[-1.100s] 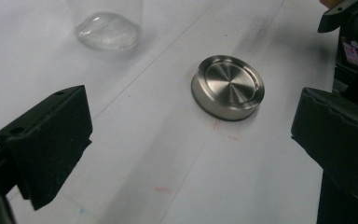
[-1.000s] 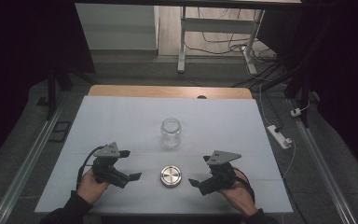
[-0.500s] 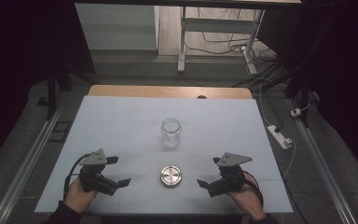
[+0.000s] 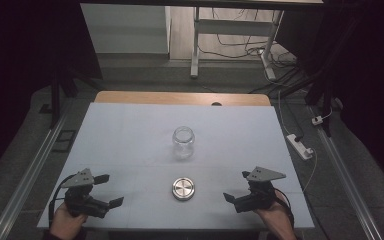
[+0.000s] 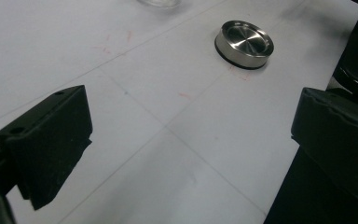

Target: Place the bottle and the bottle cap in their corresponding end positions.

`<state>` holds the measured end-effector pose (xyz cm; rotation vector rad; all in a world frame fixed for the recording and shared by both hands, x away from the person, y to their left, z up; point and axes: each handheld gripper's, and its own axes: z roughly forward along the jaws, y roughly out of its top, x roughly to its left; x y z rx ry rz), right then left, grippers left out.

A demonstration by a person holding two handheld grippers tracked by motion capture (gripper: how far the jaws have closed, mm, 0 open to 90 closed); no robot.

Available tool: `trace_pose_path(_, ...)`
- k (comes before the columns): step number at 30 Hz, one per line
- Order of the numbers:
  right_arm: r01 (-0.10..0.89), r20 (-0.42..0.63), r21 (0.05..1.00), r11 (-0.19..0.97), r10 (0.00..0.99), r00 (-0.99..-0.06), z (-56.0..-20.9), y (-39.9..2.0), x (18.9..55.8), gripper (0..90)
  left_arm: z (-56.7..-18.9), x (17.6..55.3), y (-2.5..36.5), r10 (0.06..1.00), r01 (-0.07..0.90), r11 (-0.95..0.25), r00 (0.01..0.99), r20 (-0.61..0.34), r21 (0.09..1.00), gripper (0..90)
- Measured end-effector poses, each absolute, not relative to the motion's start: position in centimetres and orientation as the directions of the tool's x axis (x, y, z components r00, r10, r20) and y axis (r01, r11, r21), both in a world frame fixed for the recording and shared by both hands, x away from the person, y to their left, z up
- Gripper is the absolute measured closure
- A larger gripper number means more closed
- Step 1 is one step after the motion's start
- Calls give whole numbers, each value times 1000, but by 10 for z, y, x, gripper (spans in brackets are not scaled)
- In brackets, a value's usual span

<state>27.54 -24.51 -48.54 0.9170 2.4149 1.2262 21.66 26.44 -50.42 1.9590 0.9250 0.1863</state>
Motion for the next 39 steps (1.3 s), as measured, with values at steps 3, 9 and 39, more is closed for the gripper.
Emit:
trace_pose_path(3, 422, 36, 798, 430, 665, -746, -486, -252, 272, 0, -505, 211, 272, 683, 540, -263, 689, -241, 800, 0)
trace_pose_path(9, 443, 34, 795, 415, 697, -716, -487, -266, 266, 0, -508, 202, 284, 713, 558, -237, 656, -248, 795, 0)
trace_pose_path(39, 535, 49, 781, 323, 821, -568, -495, -323, 239, 0, -523, 183, 306, 807, 636, -251, 554, -205, 730, 0)
